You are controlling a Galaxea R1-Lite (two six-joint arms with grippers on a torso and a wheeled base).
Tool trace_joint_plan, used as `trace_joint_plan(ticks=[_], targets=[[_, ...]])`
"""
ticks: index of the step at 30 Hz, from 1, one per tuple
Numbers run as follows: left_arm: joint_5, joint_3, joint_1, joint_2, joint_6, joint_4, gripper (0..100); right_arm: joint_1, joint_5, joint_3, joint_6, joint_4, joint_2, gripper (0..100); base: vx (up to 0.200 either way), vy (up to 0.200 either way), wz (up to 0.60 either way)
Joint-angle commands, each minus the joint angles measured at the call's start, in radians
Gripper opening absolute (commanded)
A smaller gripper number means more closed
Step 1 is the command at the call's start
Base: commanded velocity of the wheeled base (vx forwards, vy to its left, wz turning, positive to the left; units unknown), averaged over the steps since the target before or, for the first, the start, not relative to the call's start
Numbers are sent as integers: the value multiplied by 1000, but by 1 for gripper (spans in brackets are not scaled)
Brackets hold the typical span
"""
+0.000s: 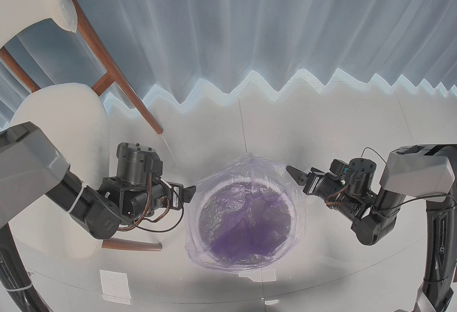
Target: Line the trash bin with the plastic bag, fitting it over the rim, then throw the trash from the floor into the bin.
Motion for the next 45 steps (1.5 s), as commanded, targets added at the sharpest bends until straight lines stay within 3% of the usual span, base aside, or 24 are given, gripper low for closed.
trace_joint_plan(ticks=[1,12,25,30,40,45], targets=[[-2,84,-34,-146,0,1,100,-7,1,60,7,-3,-93,100,0,0,0],[-2,104,-43,-189,3,-5,100,-7,-2,69,6,-72,-72,100,0,0,0],[-2,136,-45,-243,2,-4,100,5,1,234,6,-109,-162,100,0,0,0],[-5,145,-95,-246,-9,-4,100,13,1,281,6,-109,-202,100,0,0,0],[3,145,-154,-203,-162,59,100,28,-1,372,6,-110,-257,100,0,0,0],[26,119,-154,-135,-173,89,100,31,-2,384,6,-110,-262,100,0,0,0]])
